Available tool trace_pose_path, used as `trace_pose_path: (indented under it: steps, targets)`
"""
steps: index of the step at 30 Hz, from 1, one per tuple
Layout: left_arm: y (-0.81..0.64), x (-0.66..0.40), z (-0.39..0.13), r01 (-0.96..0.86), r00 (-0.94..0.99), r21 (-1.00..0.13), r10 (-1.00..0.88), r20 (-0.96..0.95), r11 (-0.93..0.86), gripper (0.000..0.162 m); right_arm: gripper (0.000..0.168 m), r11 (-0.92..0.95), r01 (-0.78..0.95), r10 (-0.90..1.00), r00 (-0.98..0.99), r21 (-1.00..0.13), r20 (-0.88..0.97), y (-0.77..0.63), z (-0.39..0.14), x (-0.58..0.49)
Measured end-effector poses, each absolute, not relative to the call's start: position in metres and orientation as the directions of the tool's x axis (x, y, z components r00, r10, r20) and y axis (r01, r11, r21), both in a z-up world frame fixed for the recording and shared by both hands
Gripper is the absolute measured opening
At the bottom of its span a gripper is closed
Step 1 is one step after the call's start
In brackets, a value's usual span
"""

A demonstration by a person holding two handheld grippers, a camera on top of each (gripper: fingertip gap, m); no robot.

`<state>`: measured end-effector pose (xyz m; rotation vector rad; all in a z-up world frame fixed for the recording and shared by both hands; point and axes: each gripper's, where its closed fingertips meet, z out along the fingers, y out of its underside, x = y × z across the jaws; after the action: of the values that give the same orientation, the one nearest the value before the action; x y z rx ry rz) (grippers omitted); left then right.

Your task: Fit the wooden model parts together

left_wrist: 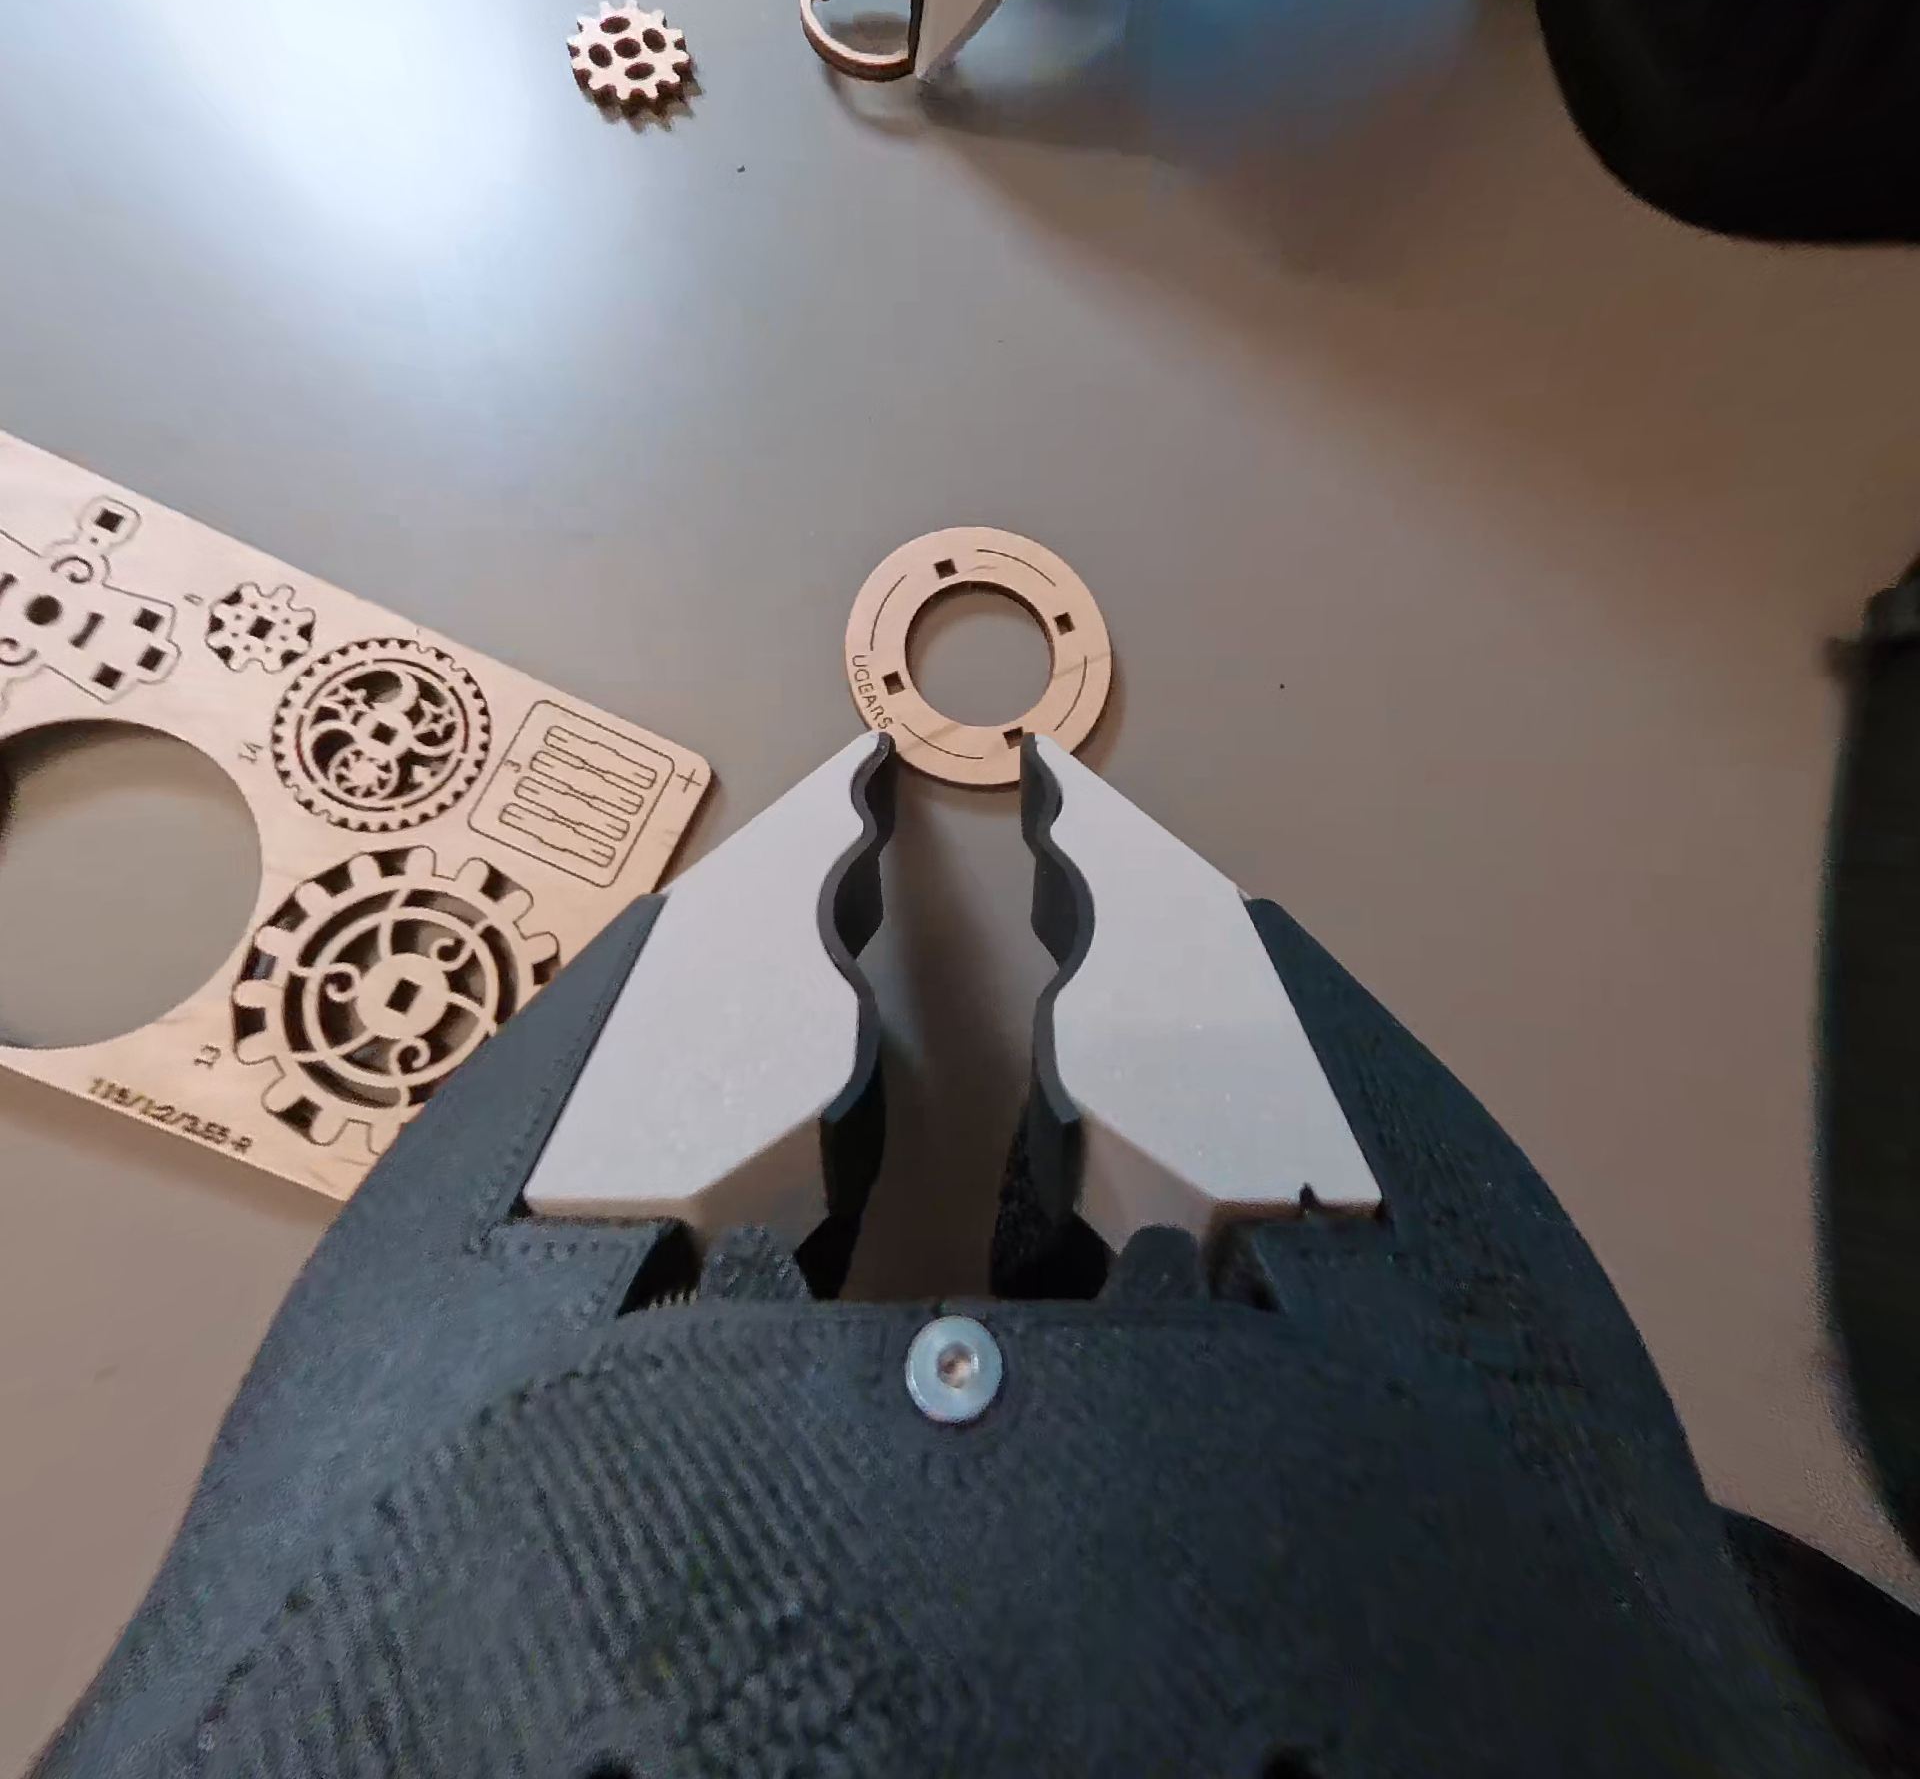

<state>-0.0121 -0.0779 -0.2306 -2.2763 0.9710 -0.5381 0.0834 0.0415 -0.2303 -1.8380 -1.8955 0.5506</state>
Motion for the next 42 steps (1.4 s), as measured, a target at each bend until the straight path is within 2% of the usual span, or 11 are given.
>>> trace_pose_path:
  steps: [1, 9, 16, 19, 22, 26, 30, 32, 35, 39, 42]
  targets:
    - [-0.077, -0.012, -0.231, -0.515, 0.650, -0.664, -0.752, 0.110, -0.542, 0.022, 0.027, 0.033, 0.827, 0.999, -0.016, -0.561, 0.036, 0.042, -0.232, 0.084]
    - [-0.061, -0.025, -0.207, -0.394, 0.698, -0.757, -0.706, 0.123, -0.521, 0.022, 0.028, 0.024, 0.823, 0.999, -0.003, -0.568, 0.038, 0.046, -0.233, 0.085]
    - [-0.057, -0.038, -0.205, -0.358, 0.720, -0.766, -0.681, 0.138, -0.534, 0.023, 0.046, 0.078, 0.795, 0.996, -0.034, -0.601, 0.083, 0.032, -0.204, 0.077]
    - [-0.058, -0.038, -0.209, -0.366, 0.717, -0.756, -0.683, 0.142, -0.542, 0.023, 0.048, 0.098, 0.767, 0.994, -0.109, -0.634, 0.022, -0.007, -0.194, 0.061]
    - [-0.058, -0.036, -0.213, -0.379, 0.713, -0.748, -0.687, 0.140, -0.545, 0.023, 0.064, 0.093, 0.775, 0.991, -0.134, -0.626, -0.018, -0.045, -0.206, 0.037]
    - [-0.057, -0.039, -0.216, -0.382, 0.721, -0.740, -0.679, 0.136, -0.554, 0.021, 0.069, 0.069, 0.810, 0.994, -0.105, -0.582, -0.029, -0.065, -0.234, 0.007]
    - [-0.056, -0.046, -0.213, -0.361, 0.735, -0.746, -0.663, 0.142, -0.559, 0.021, 0.051, 0.182, 0.822, 0.974, -0.225, -0.540, -0.014, -0.071, -0.233, -0.006]
    - [-0.056, -0.048, -0.209, -0.345, 0.734, -0.753, -0.661, 0.155, -0.560, 0.021, 0.051, 0.359, 0.789, 0.909, -0.417, -0.498, -0.006, -0.078, -0.233, -0.004]
    - [-0.058, -0.044, -0.207, -0.321, 0.712, -0.761, -0.673, 0.199, -0.564, 0.022, 0.052, 0.704, 0.566, 0.661, -0.743, -0.429, 0.106, -0.076, -0.231, -0.001]
    - [-0.064, -0.032, -0.213, -0.338, 0.666, -0.750, -0.707, 0.236, -0.568, 0.023, 0.069, 0.837, 0.449, 0.524, -0.822, -0.312, 0.224, -0.046, -0.219, -0.013]
    - [-0.064, -0.026, -0.220, -0.373, 0.667, -0.739, -0.716, 0.206, -0.560, 0.023, 0.081, 0.743, 0.566, 0.656, -0.721, -0.356, 0.223, -0.034, -0.201, -0.015]
